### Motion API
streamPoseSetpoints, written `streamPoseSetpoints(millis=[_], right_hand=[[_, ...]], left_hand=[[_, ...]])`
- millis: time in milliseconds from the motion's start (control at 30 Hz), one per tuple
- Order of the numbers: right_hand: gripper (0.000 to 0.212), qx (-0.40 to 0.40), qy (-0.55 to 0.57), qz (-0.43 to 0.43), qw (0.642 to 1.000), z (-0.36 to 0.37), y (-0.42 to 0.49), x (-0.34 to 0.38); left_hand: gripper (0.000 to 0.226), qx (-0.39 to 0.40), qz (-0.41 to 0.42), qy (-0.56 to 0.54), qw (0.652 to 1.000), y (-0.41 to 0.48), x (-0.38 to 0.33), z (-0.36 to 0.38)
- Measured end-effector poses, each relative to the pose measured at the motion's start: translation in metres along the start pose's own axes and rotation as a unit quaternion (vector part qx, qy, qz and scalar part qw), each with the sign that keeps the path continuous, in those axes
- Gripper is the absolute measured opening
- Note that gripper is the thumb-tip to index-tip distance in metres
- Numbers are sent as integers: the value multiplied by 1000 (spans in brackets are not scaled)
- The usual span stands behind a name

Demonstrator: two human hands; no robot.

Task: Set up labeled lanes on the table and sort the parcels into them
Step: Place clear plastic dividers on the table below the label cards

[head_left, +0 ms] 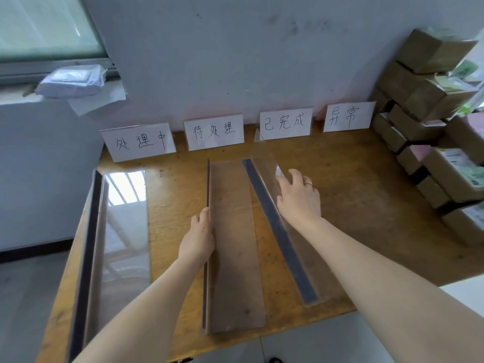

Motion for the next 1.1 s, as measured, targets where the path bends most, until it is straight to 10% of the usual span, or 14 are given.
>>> streamPoseSetpoints(millis=[233, 333, 467, 667, 1100], right_hand=[[35, -45, -51, -167, 984, 11, -8, 30], [50, 96, 90, -124, 984, 26, 0, 35], [53, 296, 345, -36, 890, 58, -2, 54], [13, 207, 348, -66, 912, 38, 11, 78], [29, 214, 281, -127, 927, 39, 17, 119]], left_hand=[[12, -22, -81, -105, 991, -2, 16, -13], [17, -41, -77, -173, 981, -5, 23, -18], [18, -39, -70, -250, 965, -5, 29, -22], [28, -14, -79, -308, 948, -7, 35, -28], [31, 75, 33, -234, 969, 5, -24, -69]])
Point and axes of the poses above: each hand's wrist, its own y-axis towards the middle knuckle, its own z-axis out of the palm, x = y × z, the point moved 7 cm from there along y, towards the middle knuckle, and after that the axes turned 15 degrees about x, right-handed, at the moved point
